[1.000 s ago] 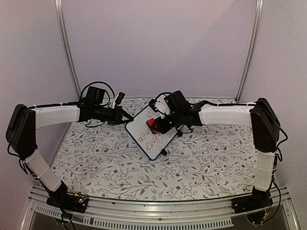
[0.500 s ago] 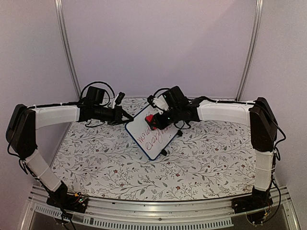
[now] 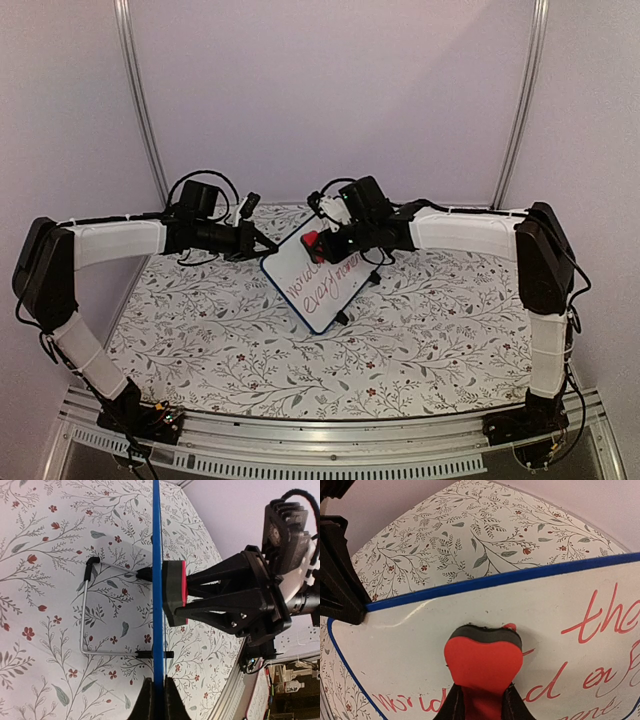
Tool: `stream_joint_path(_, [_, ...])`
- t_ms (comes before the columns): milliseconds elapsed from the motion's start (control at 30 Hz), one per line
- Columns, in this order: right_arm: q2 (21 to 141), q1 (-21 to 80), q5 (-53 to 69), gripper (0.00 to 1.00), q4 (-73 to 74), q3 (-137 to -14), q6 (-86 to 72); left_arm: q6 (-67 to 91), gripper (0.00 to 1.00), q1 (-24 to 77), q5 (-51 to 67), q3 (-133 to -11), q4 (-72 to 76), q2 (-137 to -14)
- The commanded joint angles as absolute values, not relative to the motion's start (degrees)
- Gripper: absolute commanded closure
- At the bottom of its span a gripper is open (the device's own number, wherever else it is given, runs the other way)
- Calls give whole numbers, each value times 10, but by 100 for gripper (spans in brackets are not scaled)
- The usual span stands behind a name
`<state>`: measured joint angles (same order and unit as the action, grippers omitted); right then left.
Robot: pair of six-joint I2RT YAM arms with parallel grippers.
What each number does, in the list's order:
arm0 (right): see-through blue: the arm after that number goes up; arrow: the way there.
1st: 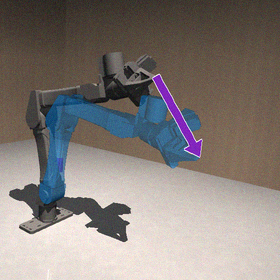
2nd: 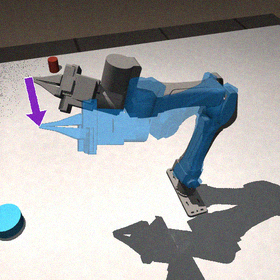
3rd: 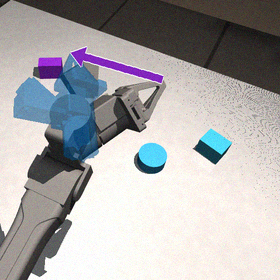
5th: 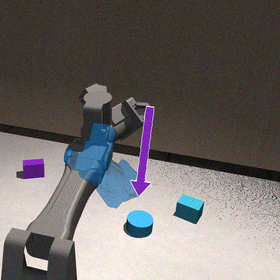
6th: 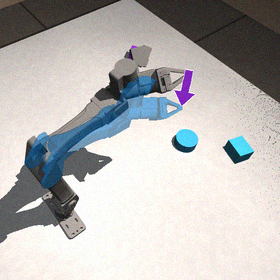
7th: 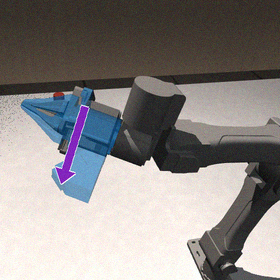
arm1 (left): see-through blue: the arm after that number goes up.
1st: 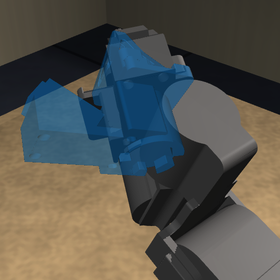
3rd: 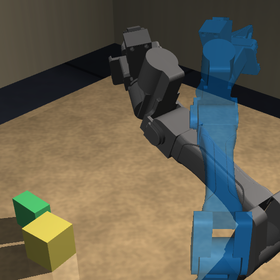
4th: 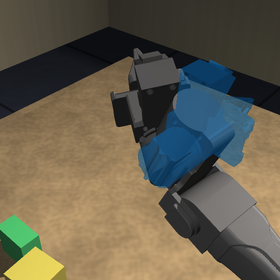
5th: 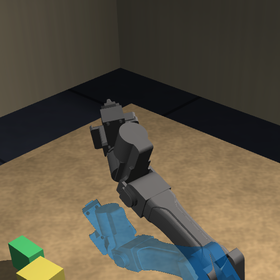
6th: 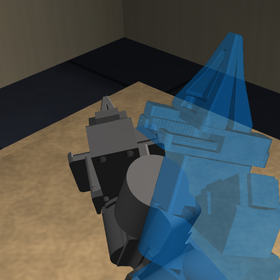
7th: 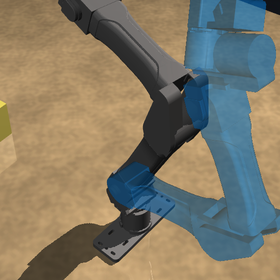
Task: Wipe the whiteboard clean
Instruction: Erase the whiteboard at the center of the board.
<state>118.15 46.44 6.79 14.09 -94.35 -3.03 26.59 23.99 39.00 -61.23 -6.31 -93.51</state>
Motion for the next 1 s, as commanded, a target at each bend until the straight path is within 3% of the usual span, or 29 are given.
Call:
stream_joint_path(0, [1169,460,71,88,148,-872,-34,252,100,257,427,-614,-56,-932])
stream_joint_path(300, [1133,460,66,88,133,-814,-37,254,100,257,427,-614,-56,-934])
stream_joint_path(967, [1212,455,39,88,161,-984,-32,251,100,257,430,-614,-55,-931])
